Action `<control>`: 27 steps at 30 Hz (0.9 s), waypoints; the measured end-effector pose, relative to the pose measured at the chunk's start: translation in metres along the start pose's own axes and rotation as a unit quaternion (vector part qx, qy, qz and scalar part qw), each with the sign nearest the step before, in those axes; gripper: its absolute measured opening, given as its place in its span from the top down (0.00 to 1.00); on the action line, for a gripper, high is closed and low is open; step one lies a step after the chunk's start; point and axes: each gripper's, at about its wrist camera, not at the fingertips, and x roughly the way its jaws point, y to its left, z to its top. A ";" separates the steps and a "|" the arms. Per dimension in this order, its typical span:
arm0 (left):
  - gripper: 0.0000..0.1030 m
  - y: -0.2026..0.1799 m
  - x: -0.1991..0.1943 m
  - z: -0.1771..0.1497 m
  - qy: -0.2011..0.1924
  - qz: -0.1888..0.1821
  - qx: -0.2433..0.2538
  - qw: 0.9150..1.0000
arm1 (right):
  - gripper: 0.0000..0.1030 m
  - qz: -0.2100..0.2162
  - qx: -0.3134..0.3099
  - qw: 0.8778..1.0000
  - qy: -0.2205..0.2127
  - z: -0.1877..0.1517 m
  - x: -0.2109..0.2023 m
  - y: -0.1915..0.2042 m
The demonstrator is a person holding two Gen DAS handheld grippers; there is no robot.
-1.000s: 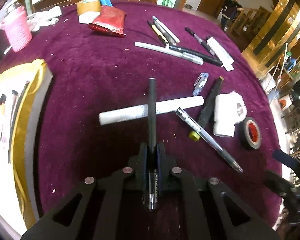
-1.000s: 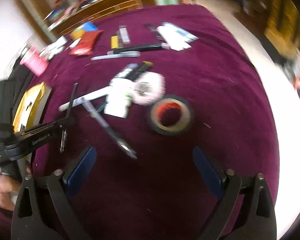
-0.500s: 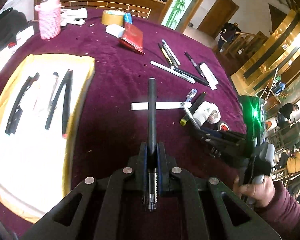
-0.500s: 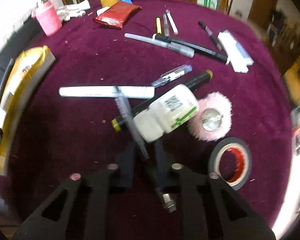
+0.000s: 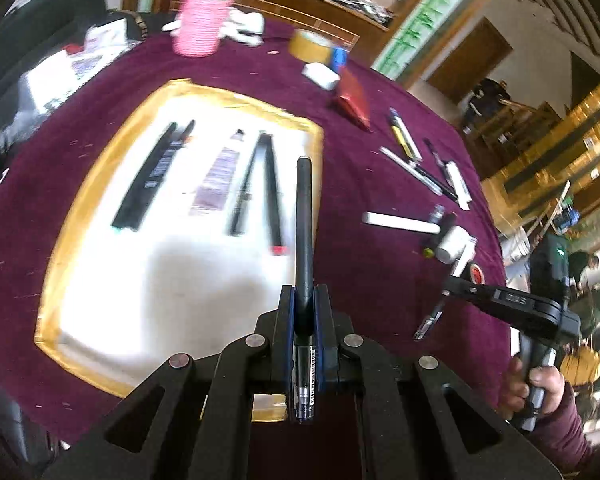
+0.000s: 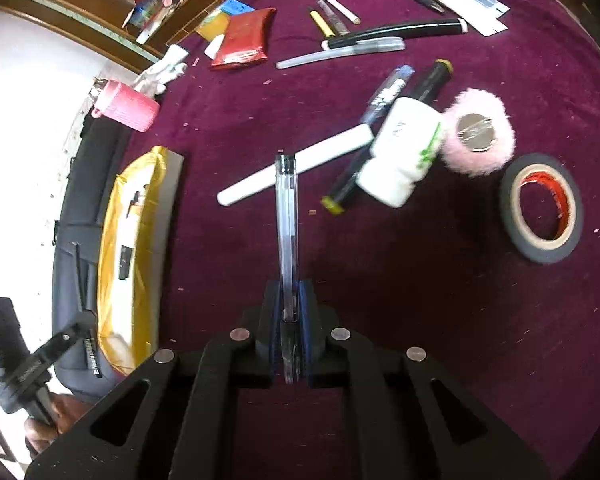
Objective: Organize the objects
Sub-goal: 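Grasp a clear ballpoint pen with the right tool, then carry both pens into the white tray and open both tools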
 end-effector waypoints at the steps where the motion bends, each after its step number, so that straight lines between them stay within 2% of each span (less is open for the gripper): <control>1: 0.94 0.007 -0.003 0.001 -0.002 0.003 -0.001 1.000 | 0.93 0.000 -0.001 1.000 -0.003 0.000 0.001 0.004; 9: 0.94 0.052 -0.017 0.008 -0.004 0.011 0.007 1.000 | 0.93 0.029 -0.015 0.999 -0.032 -0.006 -0.007 0.065; 15: 0.94 0.075 -0.006 0.016 0.016 0.010 0.022 1.000 | 0.93 0.064 -0.051 0.996 -0.027 -0.009 -0.003 0.124; 20: 0.94 0.085 0.020 0.024 0.046 0.019 0.046 0.998 | 0.93 0.090 -0.050 0.995 0.015 -0.011 0.033 0.158; 27: 0.94 0.091 0.042 0.029 0.078 0.023 0.060 0.995 | 0.93 0.074 -0.046 0.992 0.095 -0.017 0.111 0.183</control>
